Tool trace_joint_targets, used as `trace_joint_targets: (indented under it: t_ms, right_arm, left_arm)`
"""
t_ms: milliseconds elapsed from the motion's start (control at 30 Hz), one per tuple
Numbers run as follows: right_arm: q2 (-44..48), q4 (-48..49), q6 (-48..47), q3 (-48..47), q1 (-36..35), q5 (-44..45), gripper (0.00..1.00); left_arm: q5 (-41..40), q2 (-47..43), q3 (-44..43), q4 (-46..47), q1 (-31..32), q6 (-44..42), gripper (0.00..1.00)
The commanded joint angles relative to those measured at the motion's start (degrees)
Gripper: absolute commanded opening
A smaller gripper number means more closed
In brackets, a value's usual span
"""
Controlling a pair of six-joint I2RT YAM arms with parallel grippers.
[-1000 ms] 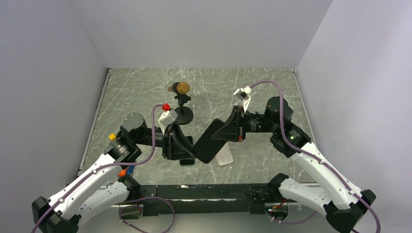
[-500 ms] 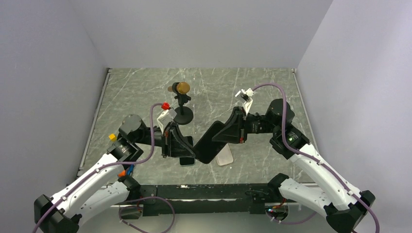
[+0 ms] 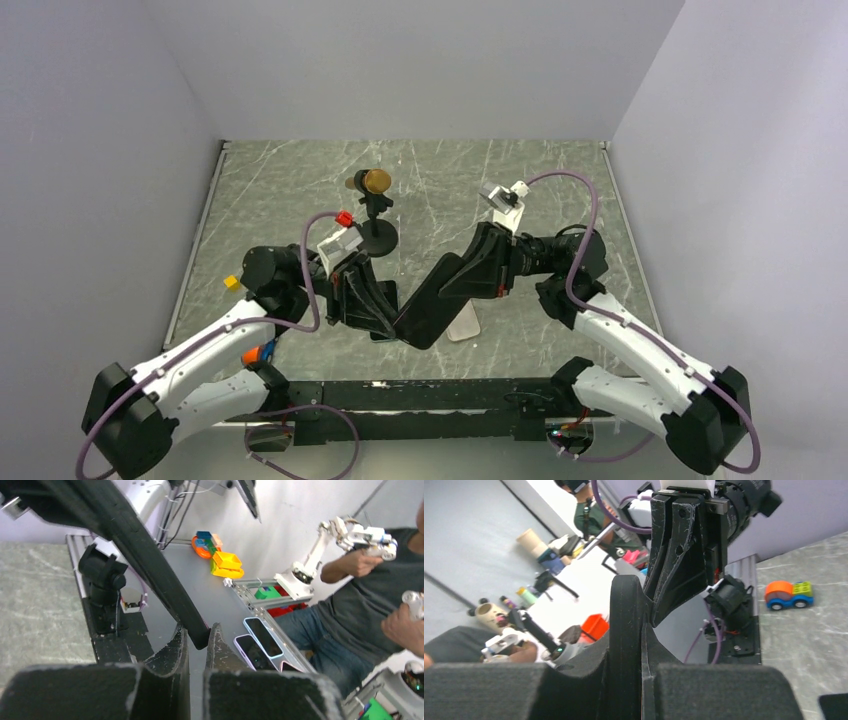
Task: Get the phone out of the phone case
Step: Remove the phone case from the phone.
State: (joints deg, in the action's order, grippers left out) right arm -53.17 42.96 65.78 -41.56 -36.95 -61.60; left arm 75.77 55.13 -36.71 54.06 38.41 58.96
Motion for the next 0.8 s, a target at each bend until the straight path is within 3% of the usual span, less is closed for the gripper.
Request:
trace_joint_targets:
  t_ms: [0,67,200,300,367,500,633,700,767]
  right_arm:
    - [-3.58,30.67,24.24,-0.93,-4.42,-1.0,0.0]
    - [-5.14,34.15,25.99,-0.94,-4.85,-0.15,0.0]
    - [-5.22,32.32,23.61,-1.67,-5.62,0.94,0.0]
    - [-5.02,31.37,22.69,-2.55,-5.8,1.27,0.0]
    - [-5.09,31.02,22.44,-3.0,-5.76,1.43,0.0]
    - [-5.09,28.84,21.59,-3.35,-5.77,1.41,0.0]
    - [-2.97,21.19,15.82,-3.35,-5.78,2.03,0.0]
    - [-1.97,19.05,14.09,-3.59,-5.69,2.95,0.0]
    - [-0.39,11.06,8.69,-4.41,-5.72,4.63,0.0]
  left_arm:
    - [-0.06,8.23,-1.84,29.84,0.97,6.2,0.0]
    - [0.27,12.39,-3.56,40.67,1.08,15.56,0.0]
    - [0.46,14.87,-5.57,41.1,1.59,15.04,0.0]
    - [0.29,15.16,-6.55,35.3,1.51,11.26,0.0]
    - [-1.88,13.74,-6.26,23.56,1.19,2.66,0.0]
    - [-12.27,7.08,-9.21,-20.29,1.27,-27.48,0.0]
    - [-17.95,4.34,-11.08,-32.85,1.29,-34.96,0.0]
    - [-25.64,3.24,-12.84,-44.36,2.39,-39.18,0.0]
    - [-31.58,2.32,-13.51,-50.99,3.5,-41.31,0.0]
